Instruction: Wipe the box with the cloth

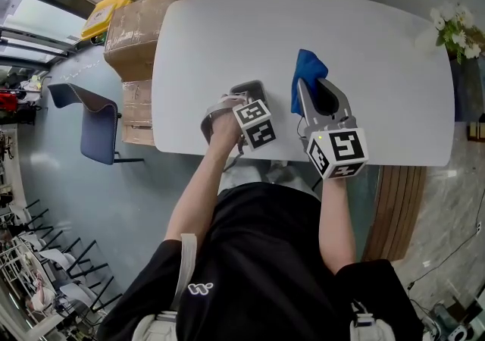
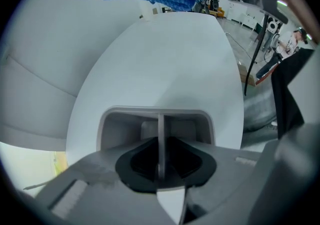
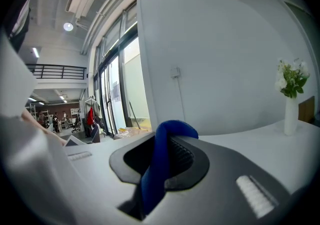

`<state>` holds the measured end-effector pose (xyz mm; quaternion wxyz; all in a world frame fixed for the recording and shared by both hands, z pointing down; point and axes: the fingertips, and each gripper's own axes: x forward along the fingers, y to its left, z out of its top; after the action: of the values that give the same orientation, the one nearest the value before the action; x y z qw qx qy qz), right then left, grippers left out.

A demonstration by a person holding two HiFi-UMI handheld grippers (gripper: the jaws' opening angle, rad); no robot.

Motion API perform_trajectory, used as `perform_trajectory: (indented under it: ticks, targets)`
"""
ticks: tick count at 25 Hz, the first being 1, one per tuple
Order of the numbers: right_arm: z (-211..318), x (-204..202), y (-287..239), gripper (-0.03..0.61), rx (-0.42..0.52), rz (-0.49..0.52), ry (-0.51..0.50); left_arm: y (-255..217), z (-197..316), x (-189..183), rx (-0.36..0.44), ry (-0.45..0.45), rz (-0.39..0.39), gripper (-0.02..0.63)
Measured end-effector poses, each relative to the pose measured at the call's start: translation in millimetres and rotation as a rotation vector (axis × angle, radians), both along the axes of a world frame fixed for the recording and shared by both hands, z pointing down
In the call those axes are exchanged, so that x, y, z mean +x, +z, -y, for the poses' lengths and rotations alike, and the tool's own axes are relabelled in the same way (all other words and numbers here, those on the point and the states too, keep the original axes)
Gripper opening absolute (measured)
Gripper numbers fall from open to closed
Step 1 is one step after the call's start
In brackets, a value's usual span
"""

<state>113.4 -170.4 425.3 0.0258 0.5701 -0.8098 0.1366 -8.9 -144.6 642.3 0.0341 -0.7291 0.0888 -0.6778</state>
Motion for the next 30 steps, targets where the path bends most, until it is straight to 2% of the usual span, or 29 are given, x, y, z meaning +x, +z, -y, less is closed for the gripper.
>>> perform_trajectory:
  ticks: [5,9,12,16,22,27,30]
  targets:
    - [-3,-3,-2,0.054,-0.001,-0.004,-0.009,-5,-4,-2,-0.009,0.005,-0.057,0.061]
    - [-4,-4,-3,0.054,0.001,-0.008,-0.015,-16,-10,-4,-0.028,-0.022,-0.171,0.052]
    - [-5,-7,-3,0.054,0.001,-0.01,-0.028,-33,-15,-3,-0.05,-0.064,-0.307,0.052]
    - [-6,-13,-7,0.054,0.011,-0.018,-0.065,-73,-18,6,-0.039,-0.102,-0.547,0.052]
    - [-9,-31,-29,0.054,0.076,-0.005,-0.183,-132,-22,6,-0.038,-0.133,-0.866,0.052]
    - [-24,-54,-62,0.054,0.174,-0.017,-0.376,-176,-29,-2,-0.08,-0.176,-1.105,0.052]
    - [-44,-73,-81,0.054,0.224,-0.033,-0.559,-197,-32,-7,-0.112,-0.187,-1.216,0.052]
